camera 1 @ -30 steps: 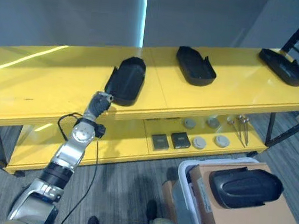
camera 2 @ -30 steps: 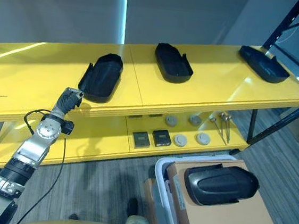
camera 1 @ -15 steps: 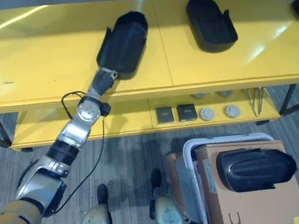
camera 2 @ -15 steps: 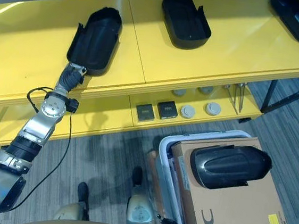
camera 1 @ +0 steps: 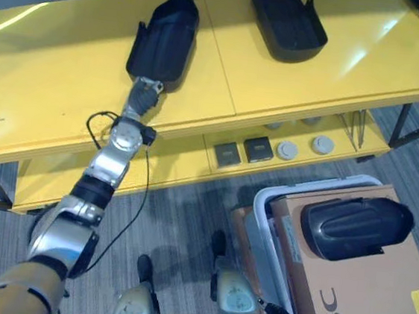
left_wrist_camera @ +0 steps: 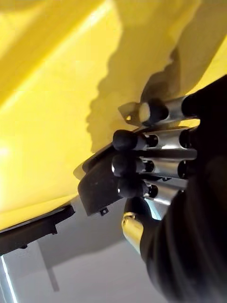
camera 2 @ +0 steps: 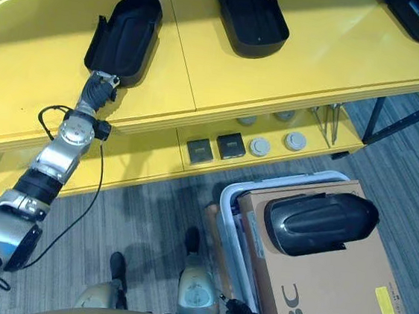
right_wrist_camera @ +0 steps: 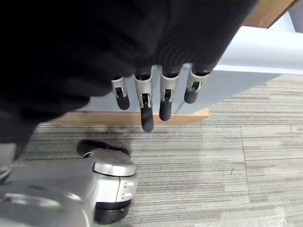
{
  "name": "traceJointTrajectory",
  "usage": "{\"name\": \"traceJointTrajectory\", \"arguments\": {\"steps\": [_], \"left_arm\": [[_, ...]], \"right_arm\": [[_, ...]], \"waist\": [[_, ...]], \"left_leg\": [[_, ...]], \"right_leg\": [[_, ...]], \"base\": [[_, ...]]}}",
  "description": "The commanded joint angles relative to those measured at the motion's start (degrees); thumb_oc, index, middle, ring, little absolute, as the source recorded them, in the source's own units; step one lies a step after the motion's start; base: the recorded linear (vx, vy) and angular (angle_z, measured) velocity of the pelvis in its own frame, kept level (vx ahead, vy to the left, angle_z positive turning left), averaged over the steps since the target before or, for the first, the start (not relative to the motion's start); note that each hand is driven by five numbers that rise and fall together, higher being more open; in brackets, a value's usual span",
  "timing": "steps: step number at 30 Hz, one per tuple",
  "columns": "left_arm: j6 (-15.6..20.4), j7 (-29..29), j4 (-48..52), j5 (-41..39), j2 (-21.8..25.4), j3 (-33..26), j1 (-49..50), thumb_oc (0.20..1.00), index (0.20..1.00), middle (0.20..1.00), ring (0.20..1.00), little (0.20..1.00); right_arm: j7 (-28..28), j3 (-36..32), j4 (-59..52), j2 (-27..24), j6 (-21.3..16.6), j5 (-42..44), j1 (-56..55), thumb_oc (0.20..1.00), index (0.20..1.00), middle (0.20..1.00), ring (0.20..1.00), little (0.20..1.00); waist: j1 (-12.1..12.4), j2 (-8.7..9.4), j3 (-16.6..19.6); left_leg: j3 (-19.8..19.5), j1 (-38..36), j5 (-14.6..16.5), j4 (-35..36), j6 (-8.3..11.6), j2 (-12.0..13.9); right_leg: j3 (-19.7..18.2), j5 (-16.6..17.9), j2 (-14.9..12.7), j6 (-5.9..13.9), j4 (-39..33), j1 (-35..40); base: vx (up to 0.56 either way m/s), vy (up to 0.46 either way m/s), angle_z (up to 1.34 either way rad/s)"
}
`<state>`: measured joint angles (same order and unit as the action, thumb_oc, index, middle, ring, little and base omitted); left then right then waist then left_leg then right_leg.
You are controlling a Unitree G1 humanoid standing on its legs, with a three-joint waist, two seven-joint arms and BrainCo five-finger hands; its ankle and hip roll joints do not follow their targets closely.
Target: Move parts from the plastic box to the shelf.
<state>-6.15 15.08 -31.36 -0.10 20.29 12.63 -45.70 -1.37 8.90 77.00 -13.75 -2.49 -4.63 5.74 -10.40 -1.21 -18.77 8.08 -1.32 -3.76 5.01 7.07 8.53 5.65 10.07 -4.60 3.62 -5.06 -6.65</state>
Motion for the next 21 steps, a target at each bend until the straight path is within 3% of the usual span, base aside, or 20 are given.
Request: {"name": "traceJointTrajectory", "arguments": {"steps": [1,4,5,7,8,9,10,15,21], "left_arm": [[2.22,2.16,1.48,-1.14,1.2,-0.75,-3.37,0.2,0.2,0.2,0.2,0.2],[1.97,1.8,5.65,-0.16,0.59,-1.81,-0.04,0.2,0.2,0.2,0.2,0.2],[1.99,0.51,13.74,1.63,-1.21,-3.64,6.93,0.2,0.2,0.2,0.2,0.2],[1.78,-0.2,16.97,2.43,-2.0,-4.43,10.42,0.222,0.222,0.222,0.222,0.222],[1.83,-1.18,21.18,3.35,-2.44,-4.95,14.21,0.576,0.576,0.576,0.576,0.576],[1.96,-2.19,25.11,4.74,-2.69,-5.2,18.34,1.0,1.0,1.0,1.0,1.0],[2.32,-4.41,29.72,5.07,-3.33,-5.3,25.33,1.0,1.0,1.0,1.0,1.0],[2.89,-7.3,35.06,6.44,-3.38,-6.66,37.18,1.0,1.0,1.0,1.0,1.0],[2.95,-8.7,35.59,9.18,-2.0,-7.46,43.19,1.0,1.0,1.0,1.0,1.0]], "right_arm": [[0.75,2.06,0.15,1.19,-0.09,0.2,0.96,1.0,1.0,1.0,1.0,1.0],[0.75,1.81,0.2,1.21,-0.15,0.11,0.61,1.0,1.0,1.0,1.0,1.0],[0.68,1.11,0.96,1.23,-0.01,-0.01,0.12,1.0,1.0,1.0,1.0,1.0],[0.64,0.85,1.27,1.29,-0.05,-0.02,-0.42,1.0,1.0,1.0,1.0,1.0],[0.58,0.39,1.62,1.24,0.0,0.02,-0.79,1.0,1.0,1.0,1.0,1.0],[0.49,-0.22,2.29,1.29,0.1,0.07,-1.12,1.0,1.0,1.0,1.0,1.0],[0.37,-1.34,3.06,1.4,0.2,0.07,-1.79,1.0,1.0,1.0,1.0,1.0],[0.48,-3.95,4.07,2.16,0.03,0.16,-2.8,1.0,1.0,1.0,1.0,1.0],[1.21,-5.36,2.53,4.34,-0.6,0.78,-3.65,1.0,1.0,1.0,1.0,1.0]], "waist": [[-0.08,-1.83,-0.24],[0.2,-1.91,0.86],[1.0,-2.0,2.51],[1.37,-2.04,3.53],[1.81,-2.08,4.57],[2.39,-2.08,5.71],[3.2,-2.0,7.82],[5.12,-1.67,11.36],[6.64,-0.75,12.15]], "left_leg": [[0.97,-4.01,5.69,-0.01,-1.78,-0.24],[1.07,-4.43,5.74,-0.01,-1.67,-0.14],[0.99,-4.92,5.28,-0.01,-1.53,-0.1],[1.03,-5.11,5.17,-0.01,-1.47,-0.05],[1.07,-5.35,4.98,-0.01,-1.43,-0.03],[1.01,-5.7,4.67,-0.01,-1.42,-0.03],[1.11,-6.45,4.18,-0.01,-1.41,-0.18],[1.52,-8.75,3.0,-0.01,-1.36,-0.77],[2.09,-11.24,2.29,-0.01,-1.49,-1.72]], "right_leg": [[1.19,-3.43,-1.63,-1.85,0.06,0.48],[1.06,-3.46,-1.58,-1.94,0.06,0.82],[1.15,-3.42,-1.63,-2.05,0.06,1.38],[1.26,-3.44,-1.66,-2.08,0.06,1.55],[1.4,-3.46,-1.72,-2.14,0.06,1.79],[1.68,-3.32,-1.9,-2.21,0.06,2.24],[2.16,-3.07,-2.23,-2.27,0.06,3.04],[3.27,-2.32,-3.74,-2.17,2.05,5.11],[2.71,-2.2,-5.46,-1.66,6.38,5.68]], "base": [[0.03,-0.005,-0.08],[0.04,0.016,-0.06],[0.03,0.024,-0.08],[0.03,0.038,-0.08],[0.03,0.061,0.01],[0.03,0.108,0.06],[0.0,0.134,0.05],[-0.03,0.157,0.12],[-0.06,0.215,0.14]]}}
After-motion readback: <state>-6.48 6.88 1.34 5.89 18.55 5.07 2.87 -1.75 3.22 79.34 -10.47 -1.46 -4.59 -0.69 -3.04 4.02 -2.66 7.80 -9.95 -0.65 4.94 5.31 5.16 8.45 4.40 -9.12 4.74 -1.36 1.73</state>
